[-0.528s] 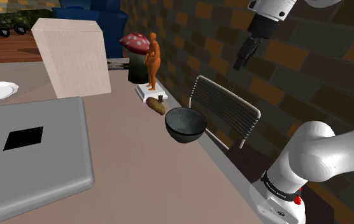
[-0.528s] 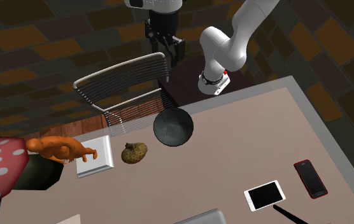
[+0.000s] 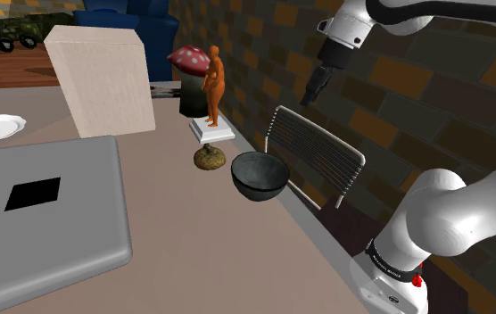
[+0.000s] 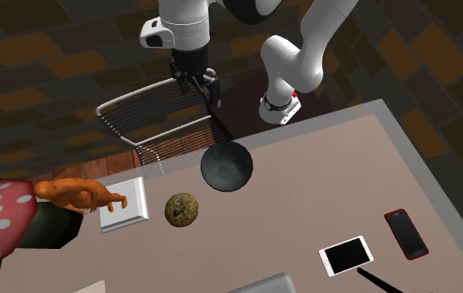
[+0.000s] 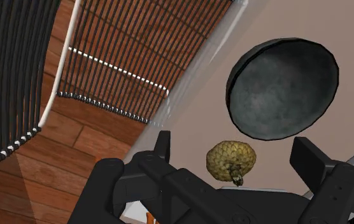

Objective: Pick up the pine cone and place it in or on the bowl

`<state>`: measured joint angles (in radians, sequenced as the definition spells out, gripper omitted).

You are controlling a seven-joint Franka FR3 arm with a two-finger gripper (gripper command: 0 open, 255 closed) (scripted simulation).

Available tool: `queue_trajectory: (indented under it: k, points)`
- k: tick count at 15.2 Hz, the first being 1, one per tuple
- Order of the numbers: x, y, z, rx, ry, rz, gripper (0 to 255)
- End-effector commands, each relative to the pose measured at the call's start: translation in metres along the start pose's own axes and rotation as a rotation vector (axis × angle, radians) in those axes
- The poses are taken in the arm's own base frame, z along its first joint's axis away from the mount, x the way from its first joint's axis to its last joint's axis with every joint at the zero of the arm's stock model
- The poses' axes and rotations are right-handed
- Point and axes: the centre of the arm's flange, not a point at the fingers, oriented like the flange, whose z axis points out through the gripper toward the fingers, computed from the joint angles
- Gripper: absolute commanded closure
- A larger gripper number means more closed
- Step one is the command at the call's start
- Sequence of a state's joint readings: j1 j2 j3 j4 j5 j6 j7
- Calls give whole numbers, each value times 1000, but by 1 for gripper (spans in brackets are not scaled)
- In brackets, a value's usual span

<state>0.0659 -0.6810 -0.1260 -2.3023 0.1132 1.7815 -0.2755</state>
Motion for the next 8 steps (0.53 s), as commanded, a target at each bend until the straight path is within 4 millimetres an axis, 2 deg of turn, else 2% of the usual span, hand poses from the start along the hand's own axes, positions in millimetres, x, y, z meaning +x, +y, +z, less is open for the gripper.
queue_trajectory:
  k: [1,8]
  points:
    - [16,9,17,27,12,-33,0]
    - [79,30,82,123,47,-147,0]
